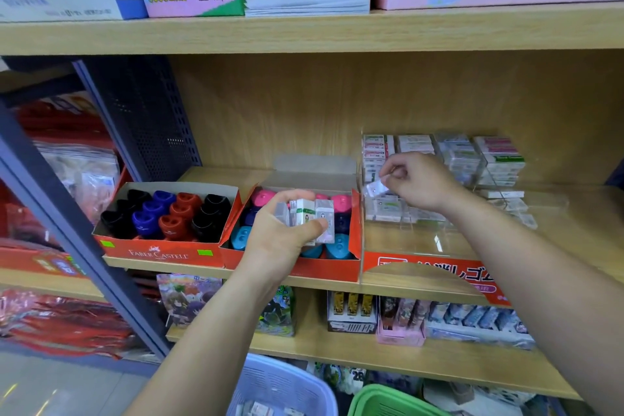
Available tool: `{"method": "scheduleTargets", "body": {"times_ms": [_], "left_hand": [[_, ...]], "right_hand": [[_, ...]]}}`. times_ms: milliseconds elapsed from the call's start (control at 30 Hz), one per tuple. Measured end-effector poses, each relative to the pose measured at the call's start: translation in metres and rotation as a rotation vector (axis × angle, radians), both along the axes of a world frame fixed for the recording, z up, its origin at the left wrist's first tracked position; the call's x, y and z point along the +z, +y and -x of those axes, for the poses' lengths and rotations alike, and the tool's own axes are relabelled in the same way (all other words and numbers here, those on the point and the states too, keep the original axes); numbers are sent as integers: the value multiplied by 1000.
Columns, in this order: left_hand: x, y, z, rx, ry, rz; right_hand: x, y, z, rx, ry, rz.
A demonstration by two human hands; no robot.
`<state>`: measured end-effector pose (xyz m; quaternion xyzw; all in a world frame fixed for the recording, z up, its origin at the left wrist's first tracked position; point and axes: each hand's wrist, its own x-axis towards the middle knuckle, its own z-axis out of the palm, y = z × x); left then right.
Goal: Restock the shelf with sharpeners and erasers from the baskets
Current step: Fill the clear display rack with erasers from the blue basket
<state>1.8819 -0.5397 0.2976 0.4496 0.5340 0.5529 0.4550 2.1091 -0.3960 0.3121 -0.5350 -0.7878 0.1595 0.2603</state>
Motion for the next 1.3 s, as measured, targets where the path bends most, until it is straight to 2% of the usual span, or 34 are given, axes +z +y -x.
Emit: {"method": "scheduleTargets", "body": {"times_ms": [167, 367, 567, 867, 1000, 1200, 1233, 1300], "left_hand": [[0, 1, -2, 11, 15, -7], [0, -3, -3, 14, 4, -26], [8, -8, -11, -28, -48, -74], [10, -18, -13, -59, -73, -100], [9, -19, -18, -40, -82, -106], [10, -19, -17, -11, -31, -75], [10, -19, -15, -7, -19, -56], [11, -19, -11, 0, 10, -13]], "right_hand": [[1, 3, 0, 71, -192, -27], [5, -30, 5, -25, 101, -188], [11, -95, 34, 266, 396, 151], [15, -106, 31, 252, 734, 430], [9, -116, 29, 273, 802, 523], [6, -111, 20, 215, 893, 521], [10, -107, 16, 189, 870, 497], [15, -94, 5, 69, 690, 367]]}}
